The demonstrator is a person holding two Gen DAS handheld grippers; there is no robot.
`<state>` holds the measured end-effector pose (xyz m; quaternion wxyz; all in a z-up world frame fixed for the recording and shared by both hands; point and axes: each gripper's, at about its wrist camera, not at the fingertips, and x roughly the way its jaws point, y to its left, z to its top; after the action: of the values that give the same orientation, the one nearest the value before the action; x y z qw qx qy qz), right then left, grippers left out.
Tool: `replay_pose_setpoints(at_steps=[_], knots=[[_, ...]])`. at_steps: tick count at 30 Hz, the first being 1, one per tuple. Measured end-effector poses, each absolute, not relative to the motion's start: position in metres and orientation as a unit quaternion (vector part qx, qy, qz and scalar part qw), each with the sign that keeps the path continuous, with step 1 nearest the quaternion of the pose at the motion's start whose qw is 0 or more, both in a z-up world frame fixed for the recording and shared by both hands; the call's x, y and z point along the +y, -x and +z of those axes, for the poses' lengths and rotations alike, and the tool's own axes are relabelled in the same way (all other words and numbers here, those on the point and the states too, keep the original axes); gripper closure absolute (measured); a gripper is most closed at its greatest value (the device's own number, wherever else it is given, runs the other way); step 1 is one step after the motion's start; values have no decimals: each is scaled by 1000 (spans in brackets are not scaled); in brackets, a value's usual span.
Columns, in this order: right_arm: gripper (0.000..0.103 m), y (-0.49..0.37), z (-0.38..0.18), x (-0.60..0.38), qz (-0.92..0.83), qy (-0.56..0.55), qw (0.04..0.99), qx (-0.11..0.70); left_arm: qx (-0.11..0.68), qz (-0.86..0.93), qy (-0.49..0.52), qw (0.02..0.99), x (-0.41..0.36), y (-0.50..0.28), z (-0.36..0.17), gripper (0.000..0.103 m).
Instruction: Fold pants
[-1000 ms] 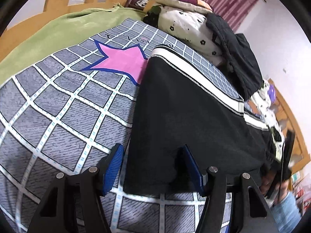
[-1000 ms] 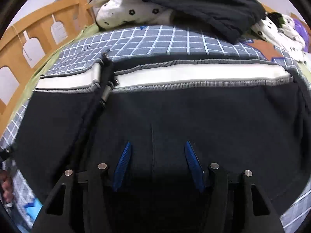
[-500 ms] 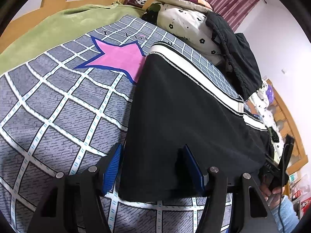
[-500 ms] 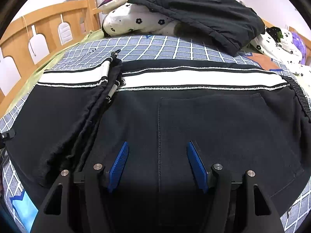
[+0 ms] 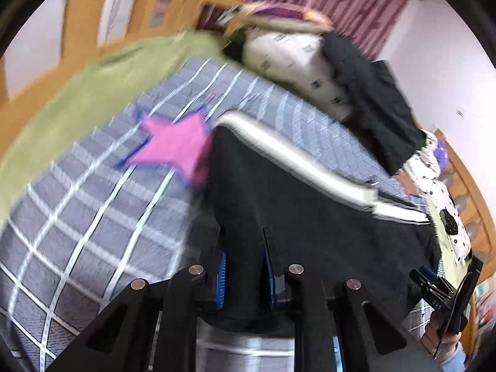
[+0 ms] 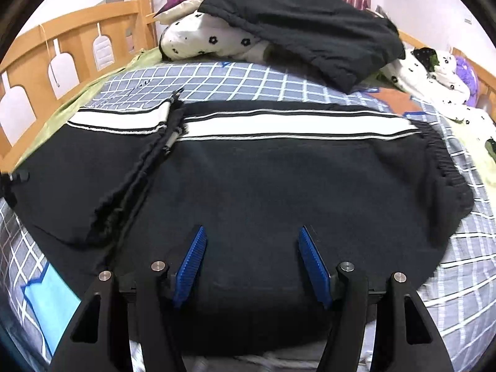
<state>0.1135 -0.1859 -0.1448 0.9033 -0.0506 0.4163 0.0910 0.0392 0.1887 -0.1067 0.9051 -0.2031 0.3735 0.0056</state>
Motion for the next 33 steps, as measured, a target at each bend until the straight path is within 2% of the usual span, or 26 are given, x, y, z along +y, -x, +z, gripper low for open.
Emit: replay_pose_setpoints(at_steps=[6,10,13,15,18,21,25,27,29,33], knots=[[41,-112,-118,-241,49,23,921,385,326,-85,149,930,97,-52,-39,85],[41,-112,-96,-285,8,-2,937,350,324,-159,127,924,26,-69,-28,86],[41,-112,-90,-316,-8,-43,939,342,349,-191,121,909,-28,-85,-52,86],[41,-114,-91,-333,-12,-76,935,346,382,-202,108,895,-64,-97,-87,86],[41,-115,-94,-346,-8,-100,929,355,429,-209,90,874,-97,-100,-132,86],[41,-114,-95,-347,-10,-94,930,354,432,-205,81,875,-106,-96,-146,85],[41,-113,-96,-340,9,-78,931,357,419,-233,91,873,-92,-84,-124,75],[41,-114,-97,-332,21,-73,931,358,416,-240,77,874,-83,-78,-112,63],[41,-117,-98,-325,39,-76,927,364,393,-213,52,893,-70,-60,-103,39],[40,-127,-106,-301,108,-102,909,390,385,-164,51,907,-27,-35,-106,38]])
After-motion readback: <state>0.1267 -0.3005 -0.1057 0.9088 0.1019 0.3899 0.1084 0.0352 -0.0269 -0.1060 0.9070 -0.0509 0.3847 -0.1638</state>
